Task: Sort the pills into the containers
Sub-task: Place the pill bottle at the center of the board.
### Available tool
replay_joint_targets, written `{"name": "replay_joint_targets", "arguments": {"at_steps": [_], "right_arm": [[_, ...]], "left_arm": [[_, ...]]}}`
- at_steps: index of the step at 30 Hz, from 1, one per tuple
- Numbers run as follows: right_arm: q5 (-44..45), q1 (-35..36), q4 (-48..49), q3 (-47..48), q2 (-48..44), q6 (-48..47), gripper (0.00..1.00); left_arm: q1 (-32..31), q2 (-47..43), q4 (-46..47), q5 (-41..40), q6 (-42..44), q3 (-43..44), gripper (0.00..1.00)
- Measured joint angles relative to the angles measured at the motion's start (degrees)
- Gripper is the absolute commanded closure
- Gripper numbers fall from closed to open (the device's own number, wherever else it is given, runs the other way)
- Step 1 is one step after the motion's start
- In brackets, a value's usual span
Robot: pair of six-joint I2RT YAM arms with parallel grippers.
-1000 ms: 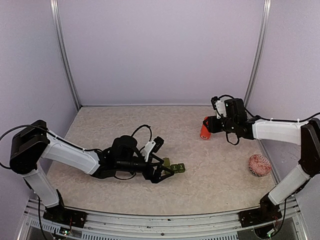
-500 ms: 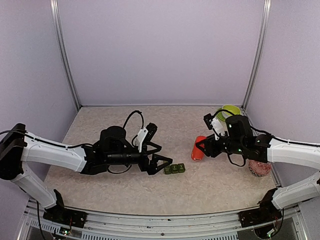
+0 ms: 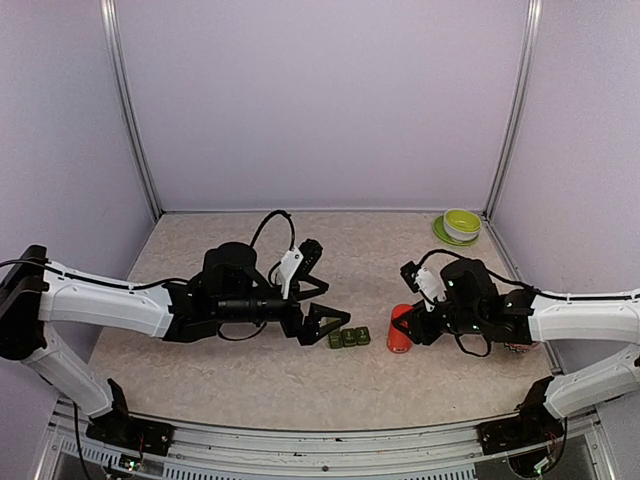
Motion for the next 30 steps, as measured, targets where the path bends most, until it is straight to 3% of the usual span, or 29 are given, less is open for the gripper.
{"name": "replay_joint_targets", "arguments": {"at_steps": [6,12,18,24,30], "right_arm": [[1.6,1.7,0.5,-0.3,0.6,0.0,0.46],[2.7,2.2,1.2,-1.4,0.0,0.1,0.26],[2.9,2.3,0.2,-2.8,-5.1,0.8,0.12],[3.8,2.3,-1.4,-2.8,-13.6,3.9,0.07],[10.9,2.2,-7.6,-2.8,-18.5,11.7,0.04]], "left_arm": [[0.0,2.1,-0.8,0.0,1.6,4.2,0.01],[-0.2,4.9,-2.5,0.1,3.3,6.8,0.01],[-0.5,6.2,-4.0,0.9,6.4,9.1,0.01],[-0.8,10.1,-7.1,3.1,11.5,14.9,0.01],[-1.0,17.2,-12.2,4.5,16.2,23.4,0.03]]}}
